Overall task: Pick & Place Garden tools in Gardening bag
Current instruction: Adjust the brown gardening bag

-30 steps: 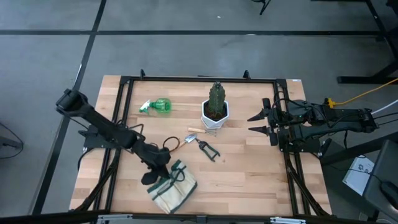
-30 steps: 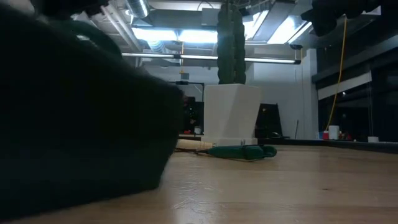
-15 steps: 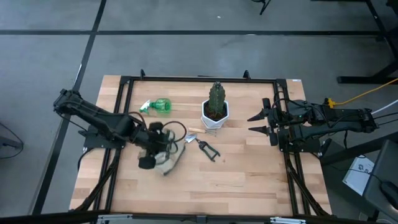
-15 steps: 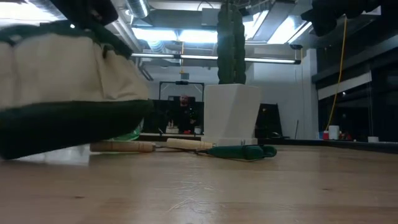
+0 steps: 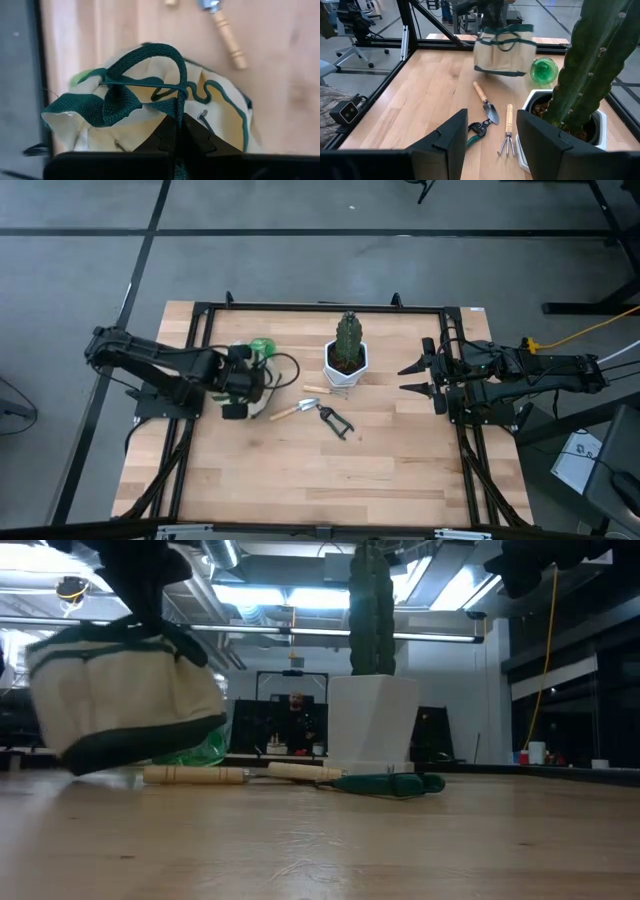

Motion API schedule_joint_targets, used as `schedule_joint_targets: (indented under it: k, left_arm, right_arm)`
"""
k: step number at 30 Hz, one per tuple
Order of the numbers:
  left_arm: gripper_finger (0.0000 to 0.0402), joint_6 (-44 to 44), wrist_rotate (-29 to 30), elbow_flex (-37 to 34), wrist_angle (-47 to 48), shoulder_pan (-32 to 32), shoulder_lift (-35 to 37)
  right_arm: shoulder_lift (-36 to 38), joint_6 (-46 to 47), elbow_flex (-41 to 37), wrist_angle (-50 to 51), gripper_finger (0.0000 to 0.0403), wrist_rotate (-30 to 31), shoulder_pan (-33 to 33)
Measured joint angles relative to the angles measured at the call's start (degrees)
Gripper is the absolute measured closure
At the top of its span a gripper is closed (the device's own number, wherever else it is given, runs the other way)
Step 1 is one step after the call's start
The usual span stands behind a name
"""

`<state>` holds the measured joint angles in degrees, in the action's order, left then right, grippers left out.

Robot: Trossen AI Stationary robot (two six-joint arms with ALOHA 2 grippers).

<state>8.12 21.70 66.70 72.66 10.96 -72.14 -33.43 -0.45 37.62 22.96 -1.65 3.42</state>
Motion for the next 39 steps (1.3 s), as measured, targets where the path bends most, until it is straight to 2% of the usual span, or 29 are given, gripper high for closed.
schedule_joint_targets:
  k: [3, 9, 14, 20, 24, 33, 39]
  left_arm:
    - [0.0397, -2.5, 1.3, 0.0, -0.2, -2.8, -0.6]
    - [0.0397, -5.3, 0.2, -0.4, -3.6, -6.4, -4.4]
    - [0.0396, -8.8, -0.4, -1.1, -8.4, -6.5, -10.7]
    - [0.0392, -6.7, -3.4, -1.1, -11.8, -6.5, -13.6]
    - [0.0378, -5.9, -6.8, -1.1, -12.8, -6.5, -12.7]
    - [0.0317, -4.1, -7.0, 1.3, -12.1, -6.1, -7.0]
    - [0.0270, 0.6, -11.3, 2.3, -3.8, -6.1, 0.0]
  right_arm:
    - [0.0, 0.0, 0.0, 0.0, 0.0231, 0.0, 0.0]
    - [0.0, 0.0, 0.0, 0.0, 0.0231, 0.0, 0.0]
    - [0.0, 0.0, 0.0, 0.0, 0.0231, 0.0, 0.0]
    - [0.0, 0.0, 0.0, 0.0, 0.0231, 0.0, 0.0]
    - [0.0, 0.0, 0.0, 0.0, 0.0231, 0.0, 0.0]
    - [0.0, 0.0, 0.0, 0.0, 0.0231, 0.0, 0.0]
    - [0.0, 0.0, 0.0, 0.0, 0.0231, 0.0, 0.0]
